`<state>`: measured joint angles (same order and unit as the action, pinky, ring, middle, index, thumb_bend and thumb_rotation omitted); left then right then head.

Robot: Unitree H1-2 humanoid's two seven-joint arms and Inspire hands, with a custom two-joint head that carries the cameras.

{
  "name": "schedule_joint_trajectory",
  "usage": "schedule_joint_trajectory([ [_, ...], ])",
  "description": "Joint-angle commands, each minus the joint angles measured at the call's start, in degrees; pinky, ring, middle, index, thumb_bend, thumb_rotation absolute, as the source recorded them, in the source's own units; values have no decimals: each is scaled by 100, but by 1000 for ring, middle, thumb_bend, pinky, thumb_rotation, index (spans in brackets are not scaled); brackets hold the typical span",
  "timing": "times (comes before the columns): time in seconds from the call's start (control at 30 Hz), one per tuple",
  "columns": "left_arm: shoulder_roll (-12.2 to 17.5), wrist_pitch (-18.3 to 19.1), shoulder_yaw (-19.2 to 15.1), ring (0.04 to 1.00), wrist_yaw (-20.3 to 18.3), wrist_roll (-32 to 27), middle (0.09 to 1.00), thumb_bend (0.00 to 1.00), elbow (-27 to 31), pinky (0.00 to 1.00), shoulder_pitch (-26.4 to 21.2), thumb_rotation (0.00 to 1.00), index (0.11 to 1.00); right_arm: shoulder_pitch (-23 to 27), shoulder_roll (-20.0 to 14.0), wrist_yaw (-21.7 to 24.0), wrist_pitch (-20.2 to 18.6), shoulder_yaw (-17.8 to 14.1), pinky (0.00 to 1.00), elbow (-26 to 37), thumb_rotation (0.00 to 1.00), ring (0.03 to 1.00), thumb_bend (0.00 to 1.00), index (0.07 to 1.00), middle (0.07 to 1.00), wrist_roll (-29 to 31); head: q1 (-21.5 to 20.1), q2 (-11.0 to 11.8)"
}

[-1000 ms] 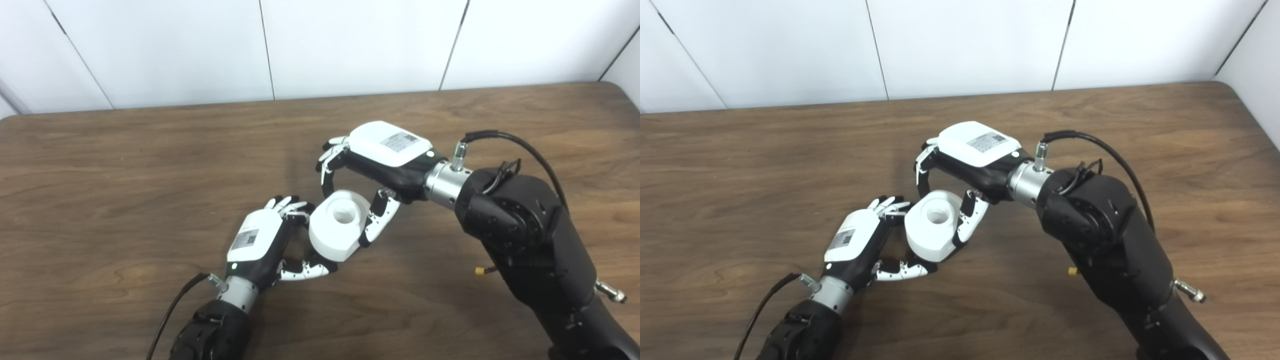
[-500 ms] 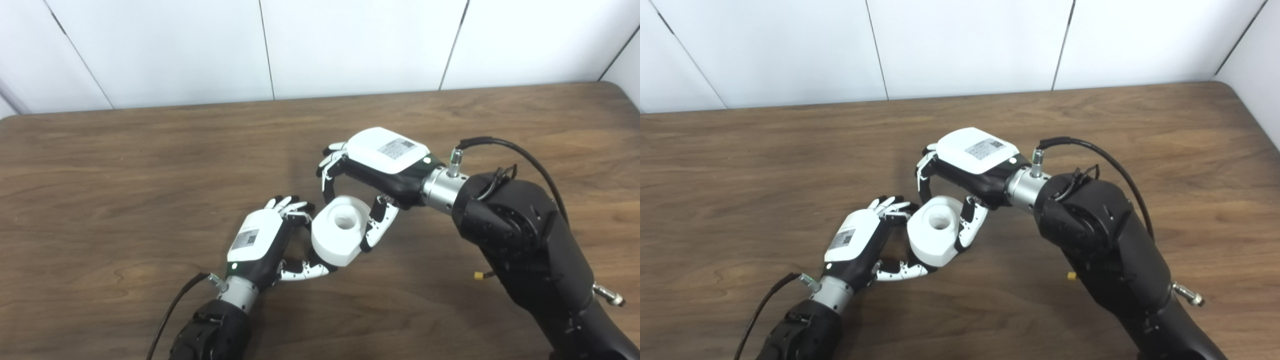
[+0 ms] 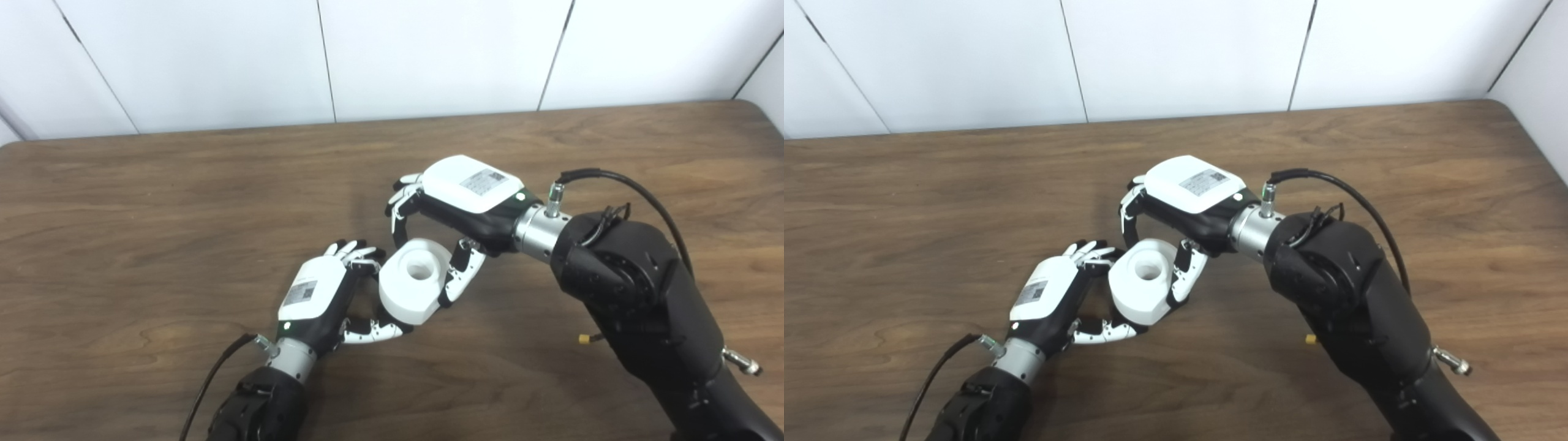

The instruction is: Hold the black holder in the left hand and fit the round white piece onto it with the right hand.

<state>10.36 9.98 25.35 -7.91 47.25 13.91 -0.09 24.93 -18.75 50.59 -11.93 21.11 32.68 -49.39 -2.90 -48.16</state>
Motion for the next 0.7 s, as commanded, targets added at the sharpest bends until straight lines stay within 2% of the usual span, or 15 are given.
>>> schedule_joint_trajectory([
  [0.0, 30, 39, 99, 931, -272, 34, 831, 517, -56, 979, 50, 55, 489, 133, -3, 14, 3, -29, 765, 86, 160, 910, 753, 535, 812, -29, 2, -10],
  [0.03, 29, 44, 102, 931, -279, 40, 831, 517, -51, 980, 46, 55, 489, 141, -5, 31, -9, -37, 765, 95, 180, 912, 898, 568, 816, -2, -1, -15],
  [0.13, 25, 52, 98, 930, -291, 24, 831, 517, -46, 978, 41, 55, 489, 161, -21, 75, -29, -58, 757, 114, 207, 912, 991, 602, 827, 74, -1, -16],
  [0.33, 15, 69, 89, 930, -290, 16, 828, 518, -50, 977, 46, 55, 488, 199, -87, 131, -9, -79, 766, 139, 272, 914, 1000, 642, 844, 121, -9, -4],
  [0.67, 29, 10, 95, 928, -252, 12, 822, 517, -97, 972, 33, 55, 488, 270, -107, 389, -178, -111, 815, 240, 299, 948, 1000, 730, 887, 95, -15, -1],
])
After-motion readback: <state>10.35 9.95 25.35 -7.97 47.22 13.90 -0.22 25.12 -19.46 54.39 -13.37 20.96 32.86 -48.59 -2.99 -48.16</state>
